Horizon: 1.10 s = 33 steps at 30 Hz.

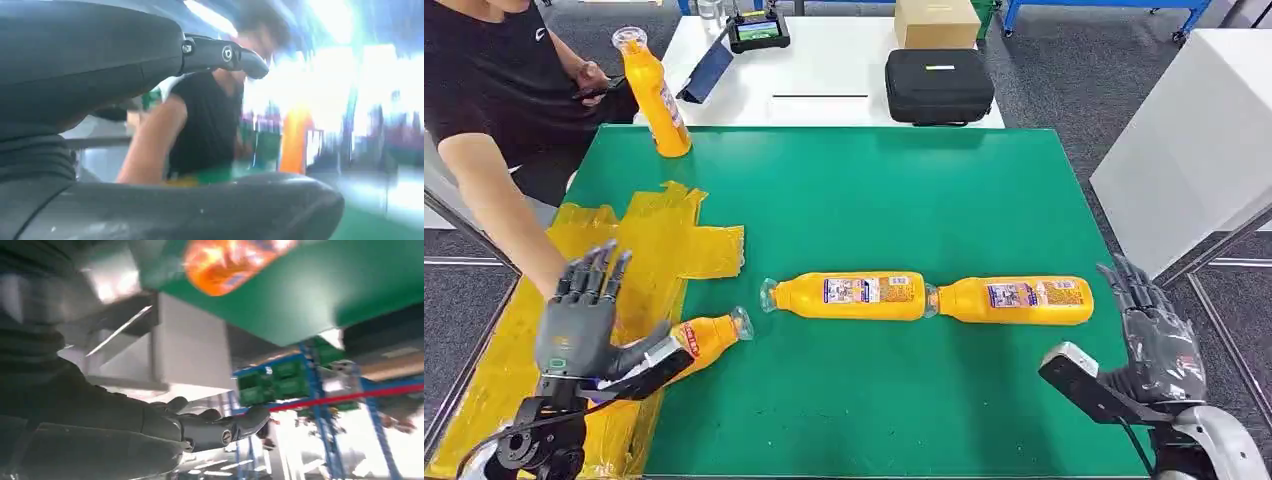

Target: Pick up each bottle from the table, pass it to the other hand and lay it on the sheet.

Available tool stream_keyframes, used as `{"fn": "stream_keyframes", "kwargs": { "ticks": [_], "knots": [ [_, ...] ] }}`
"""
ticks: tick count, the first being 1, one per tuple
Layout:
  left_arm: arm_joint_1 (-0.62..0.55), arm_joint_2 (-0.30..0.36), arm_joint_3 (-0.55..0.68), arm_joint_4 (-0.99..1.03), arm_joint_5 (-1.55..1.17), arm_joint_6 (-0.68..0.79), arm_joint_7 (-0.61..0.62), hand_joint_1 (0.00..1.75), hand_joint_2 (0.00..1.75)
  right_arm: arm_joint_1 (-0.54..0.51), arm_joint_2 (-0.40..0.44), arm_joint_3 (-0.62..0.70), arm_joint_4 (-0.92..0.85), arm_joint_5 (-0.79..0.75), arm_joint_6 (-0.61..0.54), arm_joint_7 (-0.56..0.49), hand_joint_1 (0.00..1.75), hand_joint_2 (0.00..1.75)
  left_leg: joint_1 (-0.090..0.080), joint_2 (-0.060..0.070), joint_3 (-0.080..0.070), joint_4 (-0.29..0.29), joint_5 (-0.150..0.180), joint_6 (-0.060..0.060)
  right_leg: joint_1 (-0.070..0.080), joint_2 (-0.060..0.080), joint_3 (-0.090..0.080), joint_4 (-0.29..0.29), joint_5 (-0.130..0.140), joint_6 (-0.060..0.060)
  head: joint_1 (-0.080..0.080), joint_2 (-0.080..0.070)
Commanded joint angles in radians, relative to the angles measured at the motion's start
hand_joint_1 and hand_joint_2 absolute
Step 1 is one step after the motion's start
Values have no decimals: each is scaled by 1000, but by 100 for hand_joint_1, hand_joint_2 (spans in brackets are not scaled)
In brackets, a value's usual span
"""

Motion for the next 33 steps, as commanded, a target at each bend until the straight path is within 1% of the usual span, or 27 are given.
{"fn": "stream_keyframes", "kwargs": {
  "ticks": [1, 2, 3, 4, 6, 8, 10, 13, 14, 15, 17, 19, 20, 21, 22, 23, 25, 26, 27, 29, 30, 33],
  "knots": [
    [-2, -164, 227, -83, 482, 187, -333, 0, 0, 79, -206, -60, 97, -58, 61, 43, 0, 175, 0, -2, 1, 1, -1, -3, 0, -4, 2, 1, -1, 1, 0, 0],
    [-4, -168, 223, -91, 531, 187, -345, 0, 0, 75, -226, -59, 122, -39, 65, 45, 0, 175, 0, -2, 0, 0, 0, -1, 0, -3, 1, 0, 0, 1, 0, 0],
    [-3, -169, 217, -95, 560, 187, -356, 0, 0, 71, -232, -58, 136, -31, 66, 45, 0, 175, 0, -1, 3, 0, -1, -3, 0, -3, 4, -1, -1, 1, 0, 0],
    [-3, -173, 214, -98, 558, 187, -354, 0, 0, 65, -234, -60, 146, -30, 65, 45, 0, 175, 0, -1, 4, 0, -1, -4, 0, -3, 5, -1, -1, 2, 0, 0],
    [-1, -177, 211, -99, 558, 187, -353, 0, 0, 63, -234, -59, 146, -30, 66, 44, 0, 175, 0, 0, 2, -1, 0, -2, 0, -1, 3, -1, 0, 1, 0, 0],
    [-1, -177, 199, -103, 573, 187, -362, 0, 0, 37, -248, -37, 169, -16, 79, 50, 0, 175, 0, 0, 3, -1, 0, -2, 0, -1, 3, -1, 0, 1, 0, 0],
    [-11, -170, 176, -94, 619, 178, -375, 0, 0, -22, -276, 1, 227, -17, 90, 45, 0, 175, 0, 1, 5, -1, -1, -3, 0, -1, 5, -2, -1, 1, 0, 0],
    [-40, -178, 161, -71, 663, 187, -401, 0, 0, -234, -246, 134, 366, -13, 126, 10, 0, 175, 1, 4, 3, -1, 0, -2, 1, 3, 3, -2, 2, 0, 0, 0],
    [-43, -179, 161, -68, 663, 187, -402, 0, 0, -262, -239, 157, 384, -12, 128, 10, 0, 175, 1, 5, 3, -1, 0, -2, 1, 4, 3, -2, 2, 0, 0, 0],
    [-44, -179, 160, -68, 664, 187, -402, 0, 0, -270, -238, 165, 389, -9, 129, 12, 0, 175, 2, 8, 5, -2, 0, -3, 1, 6, 5, -4, 3, 1, 0, 0],
    [-43, -178, 161, -69, 665, 187, -403, 0, 0, -264, -244, 170, 382, -9, 126, 17, 0, 175, 1, 6, 3, -1, 0, -2, 1, 5, 3, -2, 2, 0, 0, 0],
    [-41, -177, 162, -71, 666, 187, -404, 0, 0, -255, -249, 170, 376, -10, 123, 21, 0, 175, 1, 5, 5, -1, 1, -2, 1, 3, 4, -2, 2, 1, 0, 0],
    [-46, -176, 160, -68, 685, 179, -404, 0, 0, -282, -246, 198, 387, -12, 125, 20, 0, 175, 1, 4, 6, -2, 1, -3, 1, 2, 5, -3, 2, 2, 0, 0],
    [-53, -176, 159, -67, 703, 176, -412, 0, 0, -328, -231, 233, 414, -11, 130, 18, 0, 175, 0, 4, 5, -1, 1, -2, 1, 3, 3, -2, 2, 2, 0, 0],
    [-61, -177, 157, -59, 704, 179, -416, 0, 0, -383, -216, 277, 448, -11, 137, 14, 0, 175, 1, 3, 6, -1, 1, -3, 1, 2, 5, -2, 2, 2, 0, 0],
    [-65, -177, 157, -59, 705, 180, -419, 0, 0, -432, -206, 321, 479, -11, 145, 12, 0, 175, 1, 5, 6, -1, 1, -2, 1, 5, 4, -3, 3, 2, 0, 0],
    [-71, -171, 155, -55, 718, 186, -431, 0, 0, -556, -208, 448, 565, -24, 152, 7, 0, 175, 2, 9, 5, -2, 1, -2, 2, 8, 4, -3, 4, 2, 0, 0],
    [-74, -165, 153, -51, 731, 187, -439, 0, 0, -628, -207, 515, 622, -56, 152, -5, 0, 175, 2, 11, 4, -1, 1, -2, 1, 10, 4, -2, 4, 2, 0, 0],
    [-74, -163, 155, -46, 738, 187, -445, 0, 0, -670, -196, 546, 661, -70, 152, -11, 0, 175, 1, 16, 5, -2, 1, -3, 1, 14, 4, -3, 5, 2, 0, 0],
    [-77, -161, 160, -40, 751, 187, -454, 0, 0, -716, -172, 589, 711, -93, 159, -19, 0, 175, 1, 14, 5, -2, 1, -2, 1, 13, 4, -2, 5, 2, 0, 0],
    [-79, -160, 160, -38, 753, 187, -456, 0, 0, -714, -164, 600, 716, -95, 159, -19, 0, 175, 2, 14, 6, -2, 2, -3, 1, 13, 4, -3, 5, 2, 0, 0],
    [-79, -160, 160, -37, 753, 187, -456, 0, 0, -707, -161, 603, 718, -92, 154, -14, 0, 175, 1, 8, 7, -2, 3, -2, 1, 7, 5, -2, 4, 3, 0, 0]
  ]
}}
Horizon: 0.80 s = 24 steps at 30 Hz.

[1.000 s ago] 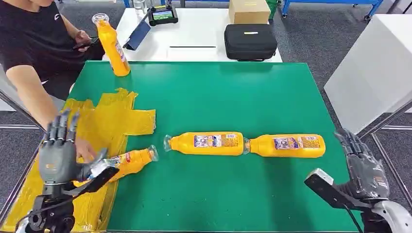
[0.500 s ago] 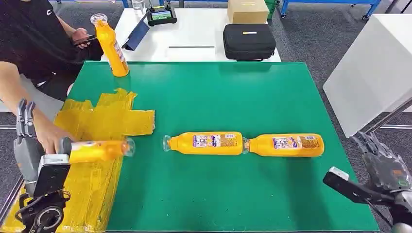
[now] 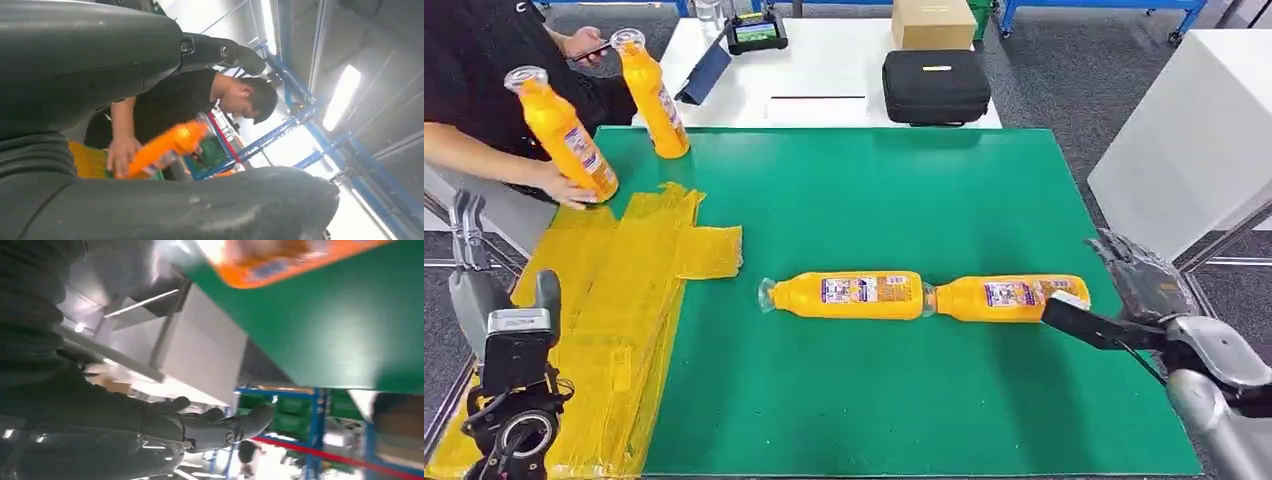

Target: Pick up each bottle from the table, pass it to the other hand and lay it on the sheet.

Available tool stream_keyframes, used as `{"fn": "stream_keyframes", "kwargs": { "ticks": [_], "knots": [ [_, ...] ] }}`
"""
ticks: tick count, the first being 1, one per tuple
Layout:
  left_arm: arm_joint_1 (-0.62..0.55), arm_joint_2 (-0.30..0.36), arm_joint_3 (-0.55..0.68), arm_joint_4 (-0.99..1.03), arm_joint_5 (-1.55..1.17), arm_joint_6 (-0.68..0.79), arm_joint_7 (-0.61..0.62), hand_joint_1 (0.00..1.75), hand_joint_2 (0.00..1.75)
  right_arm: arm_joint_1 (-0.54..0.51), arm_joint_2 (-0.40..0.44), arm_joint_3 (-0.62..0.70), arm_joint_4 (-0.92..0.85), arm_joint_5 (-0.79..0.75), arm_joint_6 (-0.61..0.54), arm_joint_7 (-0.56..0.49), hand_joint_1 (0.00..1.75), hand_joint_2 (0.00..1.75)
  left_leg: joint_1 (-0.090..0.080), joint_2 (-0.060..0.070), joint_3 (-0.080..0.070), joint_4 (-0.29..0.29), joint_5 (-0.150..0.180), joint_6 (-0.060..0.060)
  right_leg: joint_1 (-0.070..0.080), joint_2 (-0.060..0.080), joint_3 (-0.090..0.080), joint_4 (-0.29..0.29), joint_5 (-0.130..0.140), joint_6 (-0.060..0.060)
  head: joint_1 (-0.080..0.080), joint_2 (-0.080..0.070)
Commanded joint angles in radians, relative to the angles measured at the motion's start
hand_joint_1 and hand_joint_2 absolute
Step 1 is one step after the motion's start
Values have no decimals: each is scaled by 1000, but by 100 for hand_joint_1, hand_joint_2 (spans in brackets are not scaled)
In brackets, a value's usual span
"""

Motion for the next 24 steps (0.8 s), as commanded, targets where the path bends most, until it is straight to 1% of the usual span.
{"fn": "stream_keyframes", "kwargs": {
  "ticks": [1, 2, 3, 6, 8, 10, 11, 18, 21, 23, 24],
  "knots": [
    [-34, -11, -3, 66, 16, 2, -7, 0, 0, -190, 81, 226, 221, -16, 3, -5, 0, 175, 1, 1, 5, -2, 0, -4, 1, -1, 5, -3, 0, 0, 1, 0],
    [-40, -9, -10, 73, 19, 2, -10, 0, 0, -186, 71, 242, 213, -21, -1, 0, 0, 175, 1, 0, 6, -3, 0, -6, 1, -3, 7, -3, 0, 1, 0, 0],
    [-43, -6, -14, 76, 21, 2, -12, 0, 0, -184, 71, 250, 215, -21, 0, 2, 0, 175, 1, -2, 4, -2, 0, -4, 1, -4, 5, -2, 0, 0, 0, 0],
    [-53, 2, -25, 85, 30, 2, -17, 0, 0, -200, 90, 279, 252, -23, 7, 15, 0, 175, 1, -3, 2, -1, 0, -3, 1, -5, 3, -2, 0, 1, 0, 0],
    [-56, 5, -31, 90, 31, 2, -17, 0, 0, -206, 98, 292, 272, -22, 11, 19, 0, 175, 1, -3, 3, -2, 0, -3, 1, -6, 5, -2, 0, 1, 0, 0],
    [-59, 11, -41, 90, 36, 2, -18, 0, 0, -217, 110, 313, 305, -15, 30, 21, 0, 175, 1, -4, 1, -1, 0, -2, 0, -5, 3, -2, 0, 0, 0, 0],
    [-57, 5, -35, 85, 41, 2, -27, 0, 0, -233, 119, 333, 335, -13, 59, 16, 0, 175, 1, -3, 1, -1, 0, -3, 0, -5, 3, -2, 0, 1, 0, 0],
    [-48, 9, -25, 75, 47, 2, -25, 0, 0, -263, 138, 358, 388, -1, 95, 9, 0, 175, 0, -2, 2, -1, 0, -4, -1, -4, 3, -1, 0, 0, 0, 0],
    [-37, 12, -13, 73, 60, 2, -36, 0, 0, -299, 170, 376, 483, 7, 110, -2, 0, 175, 0, -2, 1, -1, 0, -3, -1, -4, 2, -1, 0, 0, 1, 0],
    [-36, 16, -14, 75, 75, 2, -46, 0, 0, -329, 199, 397, 578, 21, 108, -24, 0, 175, 0, -1, 2, -2, -1, -4, -1, -4, 4, -1, 0, 0, 0, 0],
    [-35, 15, -13, 75, 76, 2, -48, 0, 0, -330, 204, 398, 593, 22, 97, -30, 0, 175, 0, -2, 1, -1, 0, -2, -1, -3, 2, -2, 0, 0, 0, 0]
  ]
}}
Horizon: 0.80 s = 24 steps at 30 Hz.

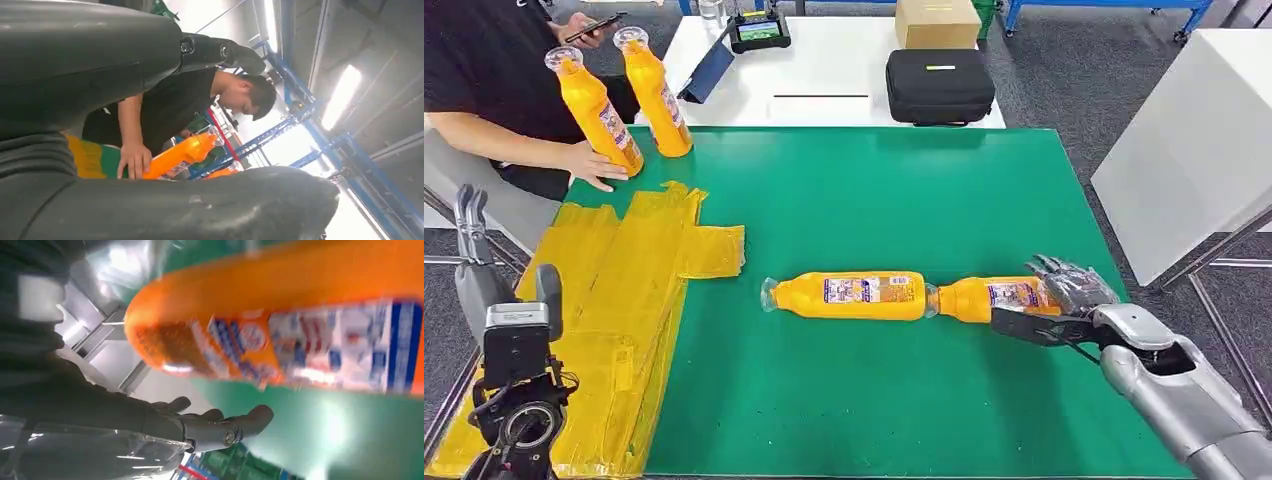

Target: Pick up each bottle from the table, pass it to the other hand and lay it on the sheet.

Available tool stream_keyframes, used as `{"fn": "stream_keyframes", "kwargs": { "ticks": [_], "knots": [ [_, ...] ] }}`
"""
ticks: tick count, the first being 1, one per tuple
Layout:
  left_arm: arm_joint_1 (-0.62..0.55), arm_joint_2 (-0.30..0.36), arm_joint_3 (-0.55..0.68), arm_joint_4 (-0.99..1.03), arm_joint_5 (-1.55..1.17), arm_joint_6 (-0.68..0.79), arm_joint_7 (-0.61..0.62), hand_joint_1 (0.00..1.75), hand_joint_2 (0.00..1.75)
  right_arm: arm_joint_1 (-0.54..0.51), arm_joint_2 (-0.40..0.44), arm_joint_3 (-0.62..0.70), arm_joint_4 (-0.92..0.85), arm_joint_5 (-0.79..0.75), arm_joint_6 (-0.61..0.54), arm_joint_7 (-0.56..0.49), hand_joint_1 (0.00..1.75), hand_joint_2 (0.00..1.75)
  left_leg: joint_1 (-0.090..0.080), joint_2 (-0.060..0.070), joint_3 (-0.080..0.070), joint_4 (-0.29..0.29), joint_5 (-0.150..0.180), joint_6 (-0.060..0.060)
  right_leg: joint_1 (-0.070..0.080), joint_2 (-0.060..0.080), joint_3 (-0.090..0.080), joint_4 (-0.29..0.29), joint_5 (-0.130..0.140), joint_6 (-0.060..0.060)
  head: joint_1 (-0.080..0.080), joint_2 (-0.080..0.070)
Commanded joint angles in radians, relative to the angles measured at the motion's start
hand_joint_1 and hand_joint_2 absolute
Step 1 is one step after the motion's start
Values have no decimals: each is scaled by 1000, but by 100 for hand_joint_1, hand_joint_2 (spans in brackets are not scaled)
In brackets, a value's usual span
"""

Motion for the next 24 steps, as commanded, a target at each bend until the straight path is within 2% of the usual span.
{"fn": "stream_keyframes", "kwargs": {
  "ticks": [1, 7, 8, 9, 10, 11, 15, 24],
  "knots": [
    [-8, 14, -2, 45, 28, -1, -18, 0, 0, -127, 112, 98, 297, 21, 4, -41, 0, 175, 1, 6, 6, -2, -1, -4, 1, 3, 5, -2, 1, 0, 0, 0],
    [-20, 8, -18, 61, 38, -1, -9, 0, 0, -173, 211, 156, 560, 42, 23, -59, 0, 175, 1, 4, 6, -2, -1, -4, 1, 2, 5, -3, 1, 0, 0, 0],
    [-25, 7, -20, 67, 36, -1, -11, 0, 0, -179, 225, 166, 602, 44, 20, -71, 5, 175, 1, 2, 4, -2, 0, -3, 1, 1, 4, -3, 1, 0, 0, 0],
    [-26, 6, -21, 69, 37, -1, -12, 0, 0, -175, 233, 170, 617, 43, 22, -73, 38, 175, 2, 3, 6, -2, 0, -4, 1, 1, 6, -3, 1, 0, 0, 0],
    [-27, 6, -21, 70, 37, -1, -12, 0, 0, -171, 235, 170, 620, 42, 18, -76, 38, 175, 2, 2, 7, -3, 0, -5, 1, 0, 7, -4, 0, 0, 0, 0],
    [-26, 6, -20, 69, 44, -1, -14, 0, 0, -173, 241, 181, 638, 46, 25, -82, 175, 175, 2, 0, 7, -3, 0, -3, 2, -1, 7, -4, 0, 0, 0, 0],
    [-15, 5, -8, 60, 57, -1, -27, 0, 0, -164, 247, 203, 648, 49, 39, -99, 175, 175, 3, 5, 14, -3, 0, -5, 4, 2, 13, -6, 2, 0, 1, 0],
    [-13, 18, -39, 58, 92, -1, 12, 0, 0, -166, 227, 225, 610, 38, 53, -114, 175, 175, 2, 3, 20, -2, 0, -3, 3, 0, 20, -4, 1, 0, 1, 0]
  ]
}}
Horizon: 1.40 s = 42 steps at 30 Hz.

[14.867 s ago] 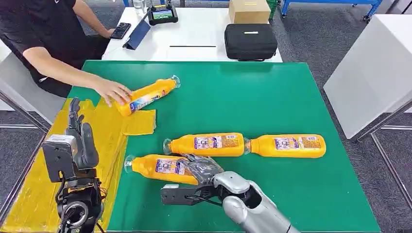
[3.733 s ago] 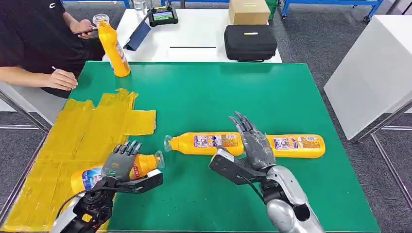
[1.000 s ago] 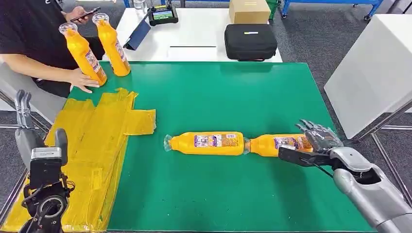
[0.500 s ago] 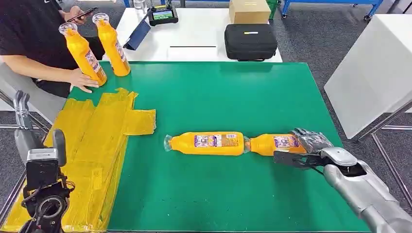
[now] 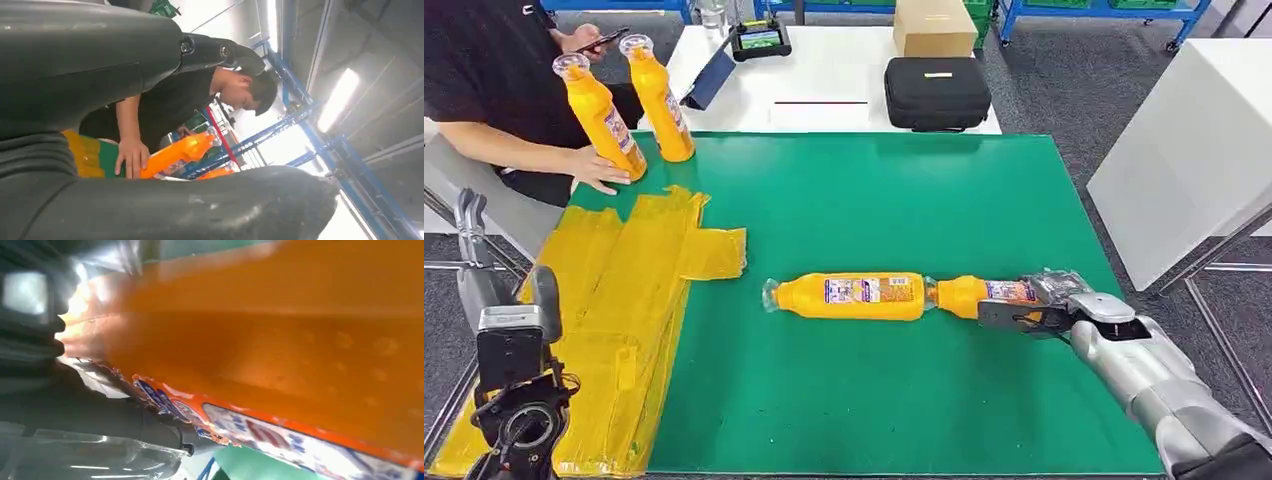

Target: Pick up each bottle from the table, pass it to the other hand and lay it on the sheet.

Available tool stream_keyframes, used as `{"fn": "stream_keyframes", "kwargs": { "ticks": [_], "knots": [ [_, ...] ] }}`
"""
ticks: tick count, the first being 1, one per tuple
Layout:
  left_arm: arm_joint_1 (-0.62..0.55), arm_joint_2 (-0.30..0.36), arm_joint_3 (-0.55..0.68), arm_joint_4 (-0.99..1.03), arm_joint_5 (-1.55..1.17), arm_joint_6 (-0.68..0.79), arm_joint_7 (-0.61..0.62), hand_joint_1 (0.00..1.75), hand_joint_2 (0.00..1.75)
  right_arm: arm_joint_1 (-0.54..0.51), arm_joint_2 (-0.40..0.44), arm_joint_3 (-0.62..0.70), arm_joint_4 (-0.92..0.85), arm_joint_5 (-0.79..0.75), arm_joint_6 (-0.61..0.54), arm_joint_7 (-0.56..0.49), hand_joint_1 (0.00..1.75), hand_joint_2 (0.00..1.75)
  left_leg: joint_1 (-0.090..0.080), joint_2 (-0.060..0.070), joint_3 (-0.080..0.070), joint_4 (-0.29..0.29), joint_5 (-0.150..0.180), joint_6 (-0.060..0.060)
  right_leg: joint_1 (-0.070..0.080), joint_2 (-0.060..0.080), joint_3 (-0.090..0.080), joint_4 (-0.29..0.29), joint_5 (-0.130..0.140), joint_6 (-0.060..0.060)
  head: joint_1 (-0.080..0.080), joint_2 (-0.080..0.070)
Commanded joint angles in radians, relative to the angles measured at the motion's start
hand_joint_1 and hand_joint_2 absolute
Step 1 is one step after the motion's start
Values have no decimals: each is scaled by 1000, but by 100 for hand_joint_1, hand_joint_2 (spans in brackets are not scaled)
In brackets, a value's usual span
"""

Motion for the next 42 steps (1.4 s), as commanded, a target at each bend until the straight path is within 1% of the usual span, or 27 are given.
{"fn": "stream_keyframes", "kwargs": {
  "ticks": [1, 3, 4, 5, 7, 8, 9, 10, 11, 13, 14, 15, 16, 19, 21, 22, 27, 28, 30, 31, 33, 34, 35, 37, 38, 40, 42],
  "knots": [
    [-17, 18, -50, 39, 66, -15, 61, 0, 0, 43, 17, 75, 39, -28, 35, -23, 175, 175, 1, -2, 0, -2, 2, -4, 1, -4, 1, -3, 1, 0, 0, 0],
    [-7, 21, -62, 21, 159, -87, 105, 0, 0, 54, -14, 47, -34, -64, 20, -19, 175, 175, 1, -2, 2, -1, 1, -3, 1, -3, 2, -2, 0, 0, 0, 0],
    [5, 20, -70, 0, 271, -170, 137, 0, 0, 65, -35, 20, -93, -90, 2, -14, 175, 175, 1, -3, 1, -1, 1, -4, 1, -4, 1, -2, 1, 0, 0, 0],
    [27, 19, -69, -21, 364, -248, 170, 0, 0, 84, -71, -23, -204, -125, 1, -3, 175, 175, 1, -3, 0, -2, 2, -4, 1, -5, 1, -3, 1, 0, 0, 0],
    [59, 13, -61, -49, 532, -379, 208, 0, 0, 111, -144, -108, -431, -198, 49, 24, 175, 175, 1, -3, -1, -1, 1, -4, 1, -5, 0, -1, 0, 1, 0, 0],
    [64, 10, -58, -52, 532, -381, 206, 0, 0, 116, -165, -126, -492, -208, 92, 48, 175, 175, 0, -2, -1, 0, 0, -2, 0, -3, -1, 0, 0, 1, 0, 0],
    [69, 11, -58, -58, 623, -444, 218, 0, 0, 118, -181, -150, -540, -222, 92, 43, 175, 175, 0, -2, -4, 1, 0, -3, -1, -3, -4, 1, -1, 1, 0, 0],
    [72, 18, -52, -51, 692, -505, 227, 0, 175, 113, -227, -178, -631, -257, 124, 29, 175, 175, 0, -2, -5, 2, 0, -4, -1, -3, -5, 2, -1, 1, 0, 0],
    [74, 18, -46, -47, 713, -521, 231, 0, 175, 115, -258, -194, -686, -275, 144, 29, 175, 175, -1, -1, -7, 2, 0, -2, -2, -1, -7, 3, -1, 1, 0, 0],
    [63, 24, -30, -31, 747, -567, 225, 0, 175, 156, -379, -283, -892, -328, 220, 42, 175, 175, -2, -3, -11, 4, -1, -4, -3, -4, -10, 6, -3, 1, 0, 0],
    [62, 22, -21, -27, 752, -574, 225, 0, 175, 180, -396, -324, -937, -340, 252, 48, 175, 175, -4, -5, -15, 4, 1, -2, -5, -6, -14, 6, -2, 2, -1, 0],
    [63, 24, -17, -28, 765, -591, 222, 0, 175, 200, -406, -359, -969, -340, 260, 49, 175, 175, -4, -4, -15, 5, -1, -3, -4, -5, -14, 7, -3, 2, -2, 0],
    [68, 22, -4, -31, 783, -611, 212, 0, 175, 223, -431, -402, -1021, -341, 262, 51, 175, 175, -4, -7, -15, 6, -1, -3, -5, -8, -15, 8, -4, 2, -1, 0],
    [81, 4, 17, -48, 789, -633, 209, 0, 175, 290, -435, -544, -1118, -296, 241, 71, 175, 175, -3, -8, -16, 2, 0, -1, -4, -8, -15, 3, -2, 2, -1, 0],
    [81, -6, 16, -61, 790, -645, 213, 0, 175, 328, -397, -627, -1151, -283, 221, 67, 175, 175, -3, -7, -17, 2, 1, -1, -4, -8, -15, 3, -1, 2, -1, 0],
    [79, -11, 12, -63, 789, -645, 213, 0, 175, 332, -393, -628, -1153, -279, 222, 67, 175, 175, -3, -5, -18, 1, 1, -1, -4, -6, -17, 2, 0, 2, -1, 0],
    [76, -10, 9, -60, 791, -650, 216, 0, 175, 331, -369, -634, -1141, -259, 216, 54, 175, 175, -3, -5, -18, 0, 1, -1, -3, -6, -16, 1, 0, 2, -1, 0],
    [71, -12, 5, -58, 820, -671, 223, 0, 175, 328, -330, -659, -1136, -268, 200, 33, 175, 175, -2, -4, -17, 0, 1, -2, -3, -5, -15, 0, 0, 2, -1, 0],
    [55, -19, -12, -57, 841, -692, 226, 0, 175, 309, -270, -646, -1129, -286, 185, 3, 175, 175, -2, -4, -16, 0, 1, -2, -3, -5, -15, 0, 1, 2, -1, 0],
    [43, -29, -22, -55, 854, -700, 226, 0, 175, 288, -220, -631, -1112, -323, 184, -11, 175, 175, -2, -3, -17, 0, 2, -1, -3, -4, -16, 0, 1, 1, -1, 0],
    [-4, -64, -59, -54, 877, -719, 222, 0, 175, 241, -106, -547, -1069, -379, 171, -12, 175, 175, -1, 0, -14, -1, 2, -3, -2, -1, -14, -2, 2, 1, -1, 0],
    [-28, -75, -79, -51, 884, -723, 221, 0, 175, 221, -62, -497, -1041, -413, 164, -5, 175, 175, -1, 1, -15, -2, 2, -2, -1, -1, -14, -3, 3, 1, -1, 0],
    [-74, -91, -118, -39, 892, -728, 225, 0, 175, 194, 9, -434, -988, -472, 145, 18, 175, 175, 0, 2, -13, -3, 2, -3, -1, 1, -13, -4, 4, 1, -1, 0],
    [-116, -113, -166, -29, 898, -723, 229, 0, 175, 172, 87, -342, -917, -494, 65, 52, 175, 175, 1, 2, -14, -2, 2, -2, 0, 1, -13, -3, 4, 1, -1, 0],
    [-134, -132, -191, -26, 896, -718, 236, 0, 175, 180, 157, -321, -887, -514, 37, 64, 175, 175, 2, 5, -12, -3, 3, -3, 0, 3, -11, -5, 5, 1, -1, 0],
    [-158, -158, -228, -33, 909, -703, 244, 0, 175, 195, 262, -300, -862, -544, -6, 82, 175, 175, 2, 3, -12, -3, 4, -4, 1, 1, -11, -4, 4, 1, -1, 0],
    [-165, -160, -246, -44, 911, -681, 247, 0, 175, 193, 287, -274, -863, -547, -21, 97, 175, 175, 2, 2, -12, -3, 4, -5, 1, 1, -12, -3, 4, 0, -1, 0]
  ]
}}
